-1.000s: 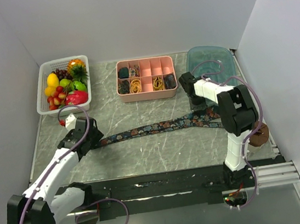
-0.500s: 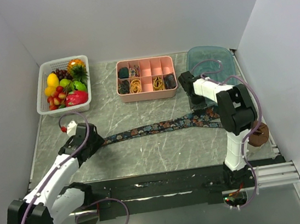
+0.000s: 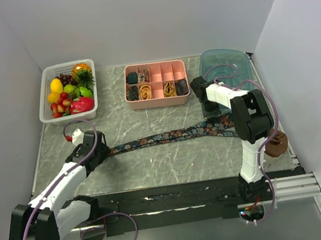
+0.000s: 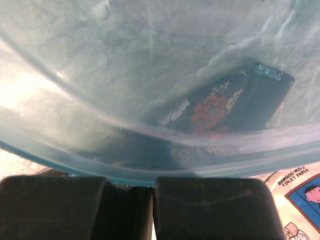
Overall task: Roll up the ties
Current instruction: Flatten out the tie at the center of the board.
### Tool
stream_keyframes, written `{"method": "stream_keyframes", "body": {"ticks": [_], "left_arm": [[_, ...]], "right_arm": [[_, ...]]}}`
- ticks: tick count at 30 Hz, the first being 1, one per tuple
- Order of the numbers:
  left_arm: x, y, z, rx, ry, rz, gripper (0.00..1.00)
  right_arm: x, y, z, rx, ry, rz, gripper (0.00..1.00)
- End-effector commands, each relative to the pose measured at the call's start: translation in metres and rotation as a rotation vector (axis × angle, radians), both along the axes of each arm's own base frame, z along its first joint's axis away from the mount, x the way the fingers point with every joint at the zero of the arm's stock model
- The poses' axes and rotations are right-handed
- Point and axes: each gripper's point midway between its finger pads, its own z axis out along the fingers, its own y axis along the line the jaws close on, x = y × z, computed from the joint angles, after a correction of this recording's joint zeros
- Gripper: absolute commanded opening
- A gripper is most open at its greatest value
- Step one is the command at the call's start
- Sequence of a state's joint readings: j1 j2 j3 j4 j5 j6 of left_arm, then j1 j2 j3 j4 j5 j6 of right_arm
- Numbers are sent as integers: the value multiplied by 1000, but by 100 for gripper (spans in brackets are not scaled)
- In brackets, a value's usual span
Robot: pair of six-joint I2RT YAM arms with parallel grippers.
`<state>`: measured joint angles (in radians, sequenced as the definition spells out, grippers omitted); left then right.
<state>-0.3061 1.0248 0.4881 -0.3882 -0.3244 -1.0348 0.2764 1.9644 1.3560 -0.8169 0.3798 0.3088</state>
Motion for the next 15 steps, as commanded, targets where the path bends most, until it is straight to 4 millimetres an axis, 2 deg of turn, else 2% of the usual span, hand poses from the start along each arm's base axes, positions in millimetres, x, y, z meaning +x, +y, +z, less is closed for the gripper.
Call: {"method": "stream_keyframes", "body": {"ticks": [1, 10, 15], "left_arm": [[20, 9, 16, 20, -91, 57, 46], [29, 15, 8, 32, -100, 80, 45], [33, 17, 9, 26, -117, 90, 33]], "right_arm": [[10, -3, 9, -10, -20, -8, 0], [12, -2, 9, -11, -14, -1, 0], [13, -1, 9, -12, -11, 3, 0]]}}
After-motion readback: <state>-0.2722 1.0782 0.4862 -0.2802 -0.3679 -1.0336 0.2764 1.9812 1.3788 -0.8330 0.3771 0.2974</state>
